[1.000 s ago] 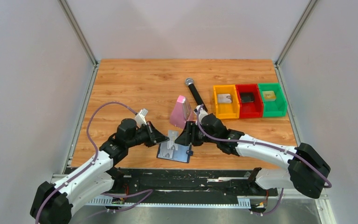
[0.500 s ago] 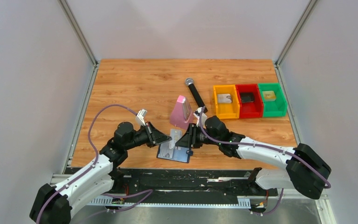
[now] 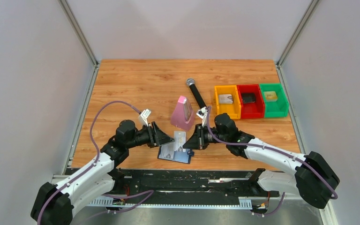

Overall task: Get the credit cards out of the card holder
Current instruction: Remove the credit card from the card holder.

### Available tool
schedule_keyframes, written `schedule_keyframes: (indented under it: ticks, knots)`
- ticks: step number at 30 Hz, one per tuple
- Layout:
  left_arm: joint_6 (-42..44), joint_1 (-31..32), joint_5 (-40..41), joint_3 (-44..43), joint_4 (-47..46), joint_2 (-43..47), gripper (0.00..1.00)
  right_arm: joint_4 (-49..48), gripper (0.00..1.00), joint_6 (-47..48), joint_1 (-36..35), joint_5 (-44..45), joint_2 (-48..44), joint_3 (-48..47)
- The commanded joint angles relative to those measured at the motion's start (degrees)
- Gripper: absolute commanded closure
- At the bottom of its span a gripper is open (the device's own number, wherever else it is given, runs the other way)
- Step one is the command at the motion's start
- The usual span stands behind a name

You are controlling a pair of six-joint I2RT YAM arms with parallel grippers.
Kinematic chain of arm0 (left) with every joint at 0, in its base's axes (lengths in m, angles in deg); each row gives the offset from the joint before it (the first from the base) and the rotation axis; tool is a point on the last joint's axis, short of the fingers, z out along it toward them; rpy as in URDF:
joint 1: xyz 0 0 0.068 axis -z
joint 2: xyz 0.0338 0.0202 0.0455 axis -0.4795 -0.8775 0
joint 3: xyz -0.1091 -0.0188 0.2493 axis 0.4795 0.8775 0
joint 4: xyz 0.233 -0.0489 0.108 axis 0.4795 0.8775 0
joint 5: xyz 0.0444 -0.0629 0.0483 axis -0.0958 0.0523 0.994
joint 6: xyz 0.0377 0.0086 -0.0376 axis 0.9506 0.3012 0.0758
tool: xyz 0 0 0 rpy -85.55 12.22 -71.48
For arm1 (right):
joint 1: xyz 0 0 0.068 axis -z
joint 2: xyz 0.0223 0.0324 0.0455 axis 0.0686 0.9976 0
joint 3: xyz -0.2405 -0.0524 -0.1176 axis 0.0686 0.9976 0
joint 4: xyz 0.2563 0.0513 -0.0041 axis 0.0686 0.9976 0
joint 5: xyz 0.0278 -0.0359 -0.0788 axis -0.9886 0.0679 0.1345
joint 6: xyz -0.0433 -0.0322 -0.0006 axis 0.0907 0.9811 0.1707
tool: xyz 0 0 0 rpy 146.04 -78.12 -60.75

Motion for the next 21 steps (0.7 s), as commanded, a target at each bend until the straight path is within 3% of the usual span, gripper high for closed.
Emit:
schedule_keyframes:
  ticks: [1, 6, 21]
  knots:
    - [9.05, 0.31, -6.29, -4.96, 3.13, -2.33, 0.42, 7.32, 1.00, 9.42, 0.95, -10.74, -1.19, -2.92]
    - [10.91, 0.31, -12.96, -6.34, 0.76, -5.60, 0.41, 11.86, 1.00, 13.68, 0.82, -19.36, -0.37, -4.84]
    - [12.55, 0.38, -22.49, -8.71, -1.67, -12.17, 0.44, 12.45, 1.00, 13.89, 0.39, -25.47, 5.12, -7.44]
